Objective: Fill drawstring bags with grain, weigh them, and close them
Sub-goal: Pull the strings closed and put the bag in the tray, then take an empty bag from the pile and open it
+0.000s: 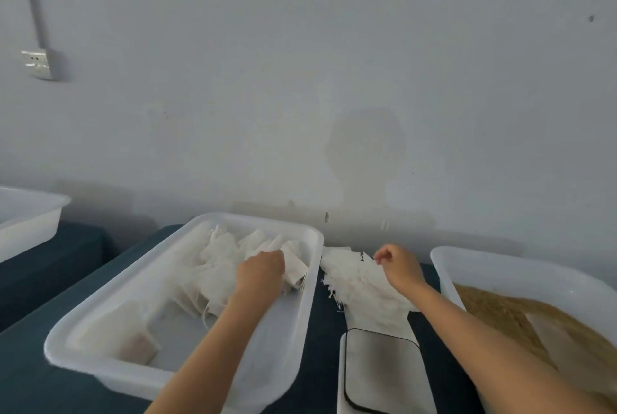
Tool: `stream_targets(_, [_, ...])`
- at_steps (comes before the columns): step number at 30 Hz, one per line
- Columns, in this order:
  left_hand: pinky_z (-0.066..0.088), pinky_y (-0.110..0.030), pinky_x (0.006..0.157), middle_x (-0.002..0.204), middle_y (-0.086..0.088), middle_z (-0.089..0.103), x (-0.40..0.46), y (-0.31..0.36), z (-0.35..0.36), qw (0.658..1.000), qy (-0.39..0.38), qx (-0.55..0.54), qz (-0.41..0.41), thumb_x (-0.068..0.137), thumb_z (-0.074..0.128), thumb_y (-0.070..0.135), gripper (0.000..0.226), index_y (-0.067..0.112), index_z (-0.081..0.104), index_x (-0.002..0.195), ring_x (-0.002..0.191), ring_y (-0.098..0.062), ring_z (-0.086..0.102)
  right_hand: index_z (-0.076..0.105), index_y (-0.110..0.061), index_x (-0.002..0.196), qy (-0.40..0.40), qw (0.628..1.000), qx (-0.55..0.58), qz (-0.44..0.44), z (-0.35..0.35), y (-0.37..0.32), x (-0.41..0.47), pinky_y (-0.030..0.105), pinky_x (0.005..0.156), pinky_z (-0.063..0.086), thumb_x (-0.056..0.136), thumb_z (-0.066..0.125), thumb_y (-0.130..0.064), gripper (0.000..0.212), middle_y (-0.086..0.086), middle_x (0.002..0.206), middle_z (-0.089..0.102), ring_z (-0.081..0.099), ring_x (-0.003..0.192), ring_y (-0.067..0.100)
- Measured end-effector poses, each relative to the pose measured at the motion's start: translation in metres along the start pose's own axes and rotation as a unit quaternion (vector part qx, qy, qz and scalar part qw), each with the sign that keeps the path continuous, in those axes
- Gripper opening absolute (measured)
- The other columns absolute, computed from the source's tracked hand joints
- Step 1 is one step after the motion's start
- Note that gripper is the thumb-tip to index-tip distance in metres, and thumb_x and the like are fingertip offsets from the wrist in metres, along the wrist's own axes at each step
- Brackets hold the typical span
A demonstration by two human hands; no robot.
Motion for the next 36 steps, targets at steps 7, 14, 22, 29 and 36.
stream_targets(7, [0.044,-0.025,0.075,0.1,0.0,0.065,0.003,-0.001,0.017,1.0,0.0,-0.006,0.012,0.093,0.042,0.018,0.006,0.023,0.045,0.095,0.091,-0.02,0.062,0.046,-0.012,0.127,-0.109,0.988,-0.098,0.041,0.03,0.046,0.018,0.027,0.088,0.039,0.091,0.059,-0.031,0.043,0.003,0.129,0.051,0.051,0.117,0.019])
stream_targets(14, [0.042,-0.026,0.073,0.095,0.001,0.063,0.004,-0.004,0.025,0.999,-0.005,-0.042,0.004,0.093,0.043,0.021,0.004,0.022,0.046,0.093,0.089,-0.02,0.061,0.065,-0.008,0.097,-0.068,0.988,-0.132,0.029,0.035,0.049,0.025,0.027,0.084,0.047,0.09,0.05,-0.006,0.017,0.005,0.109,0.065,0.059,0.101,0.02])
stream_targets(22, [0.038,-0.023,0.066,0.085,0.005,0.056,0.0,0.006,0.015,0.998,0.042,-0.05,0.02,0.096,0.038,0.022,0.005,0.022,0.042,0.092,0.075,-0.016,0.053,0.071,-0.002,0.08,0.049,0.997,0.007,0.062,0.012,0.051,0.025,0.027,0.077,0.047,0.082,0.063,0.004,0.01,0.011,0.095,0.07,0.063,0.091,0.024])
stream_targets(29, [0.043,-0.025,0.071,0.099,0.01,0.063,-0.008,0.046,-0.01,0.981,0.096,-0.159,0.053,0.095,0.044,0.024,0.01,0.022,0.051,0.102,0.086,-0.013,0.059,0.068,-0.003,0.076,0.101,0.979,0.175,-0.006,-0.055,0.013,0.007,0.024,0.074,0.049,0.076,0.07,0.007,0.01,0.009,0.084,0.069,0.062,0.077,0.017])
stream_targets(36, [0.052,-0.032,0.082,0.101,0.008,0.057,-0.019,0.158,0.007,0.872,-0.088,-0.475,0.072,0.093,0.052,0.04,0.031,0.016,0.049,0.113,0.092,-0.014,0.059,0.069,-0.003,0.08,0.11,0.953,0.281,-0.016,-0.142,0.023,-0.051,0.009,0.062,0.05,0.075,0.07,0.007,0.011,0.003,0.08,0.07,0.064,0.073,0.009])
Point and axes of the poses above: each hand's wrist, its own x-axis towards the middle knuckle, its own z-axis out of the palm, y = z × x, the point moved 4 cm from there along x, towards the middle knuckle
